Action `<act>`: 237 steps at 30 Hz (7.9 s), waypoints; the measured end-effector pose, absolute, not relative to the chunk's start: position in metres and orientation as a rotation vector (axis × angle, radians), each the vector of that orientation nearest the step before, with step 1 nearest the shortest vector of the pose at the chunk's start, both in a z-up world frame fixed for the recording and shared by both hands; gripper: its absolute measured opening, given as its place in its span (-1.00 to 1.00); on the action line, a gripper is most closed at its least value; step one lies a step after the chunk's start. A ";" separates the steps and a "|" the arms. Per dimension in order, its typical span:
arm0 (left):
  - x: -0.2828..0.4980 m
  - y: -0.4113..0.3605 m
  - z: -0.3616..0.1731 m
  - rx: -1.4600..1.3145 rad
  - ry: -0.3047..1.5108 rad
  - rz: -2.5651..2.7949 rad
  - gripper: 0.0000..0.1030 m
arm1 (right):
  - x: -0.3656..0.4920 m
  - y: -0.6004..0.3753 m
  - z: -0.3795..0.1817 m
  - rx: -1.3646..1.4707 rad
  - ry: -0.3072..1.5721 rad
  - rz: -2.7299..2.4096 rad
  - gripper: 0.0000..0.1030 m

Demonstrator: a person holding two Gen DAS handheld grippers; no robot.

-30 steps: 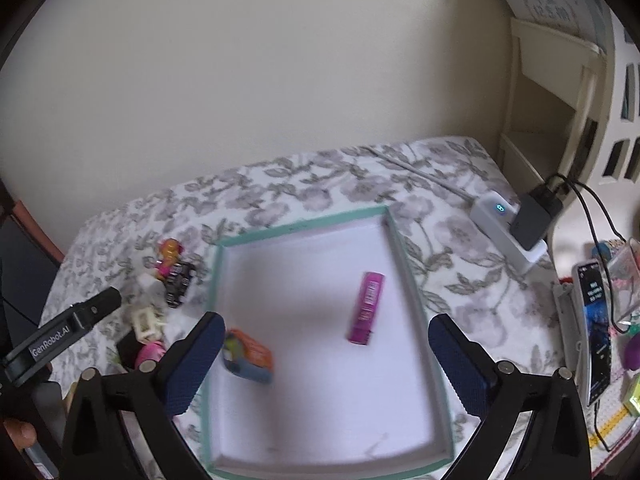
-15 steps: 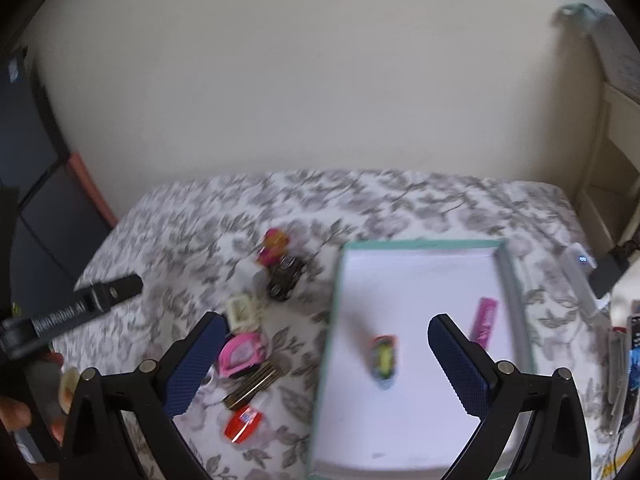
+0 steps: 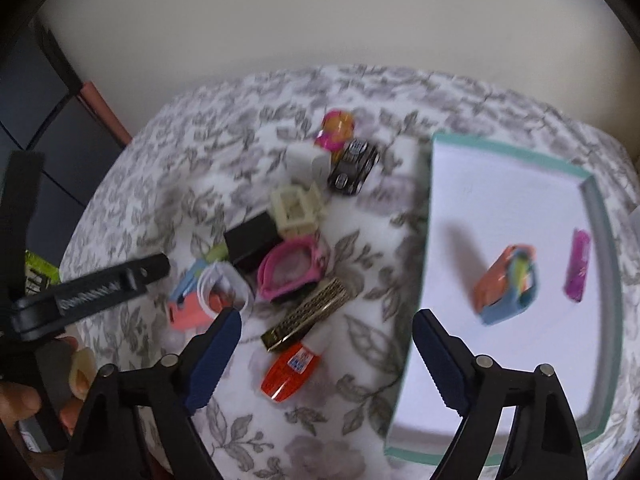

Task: Organize rigid objects
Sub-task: 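Return both tools from the tray back over the pile, then grasp the orange glue bottle with right tool while left tool grasps pink-blue dispenser, then lift both held items and carry them over the white tray, then lower both items into the tray and open both tools to release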

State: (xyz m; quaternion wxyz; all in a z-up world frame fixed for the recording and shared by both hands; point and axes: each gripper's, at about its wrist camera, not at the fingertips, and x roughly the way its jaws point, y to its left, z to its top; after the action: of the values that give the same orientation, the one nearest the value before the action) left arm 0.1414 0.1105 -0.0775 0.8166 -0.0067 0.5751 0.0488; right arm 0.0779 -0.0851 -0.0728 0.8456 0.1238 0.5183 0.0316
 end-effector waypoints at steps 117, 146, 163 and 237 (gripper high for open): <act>0.108 0.097 -0.055 -0.020 1.208 -0.045 -0.20 | 0.026 -0.088 -0.074 0.277 1.187 0.147 -0.58; 0.080 0.044 0.005 -0.090 1.024 -0.328 -0.20 | 0.005 -0.175 -0.024 0.450 1.013 -0.002 -0.58; 0.041 -0.058 -0.006 0.037 1.016 -0.592 -0.24 | -0.025 -0.269 -0.044 0.491 1.036 -0.343 -0.57; 0.087 -0.077 -0.063 0.012 1.139 -0.459 0.35 | -0.008 -0.255 -0.071 0.339 1.120 -0.359 0.15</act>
State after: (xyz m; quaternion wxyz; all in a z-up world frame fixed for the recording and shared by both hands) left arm 0.0874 -0.0775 -0.0633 0.8172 0.0054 0.5346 -0.2153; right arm -0.0080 -0.2554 -0.0712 0.8185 0.1591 0.5256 -0.1687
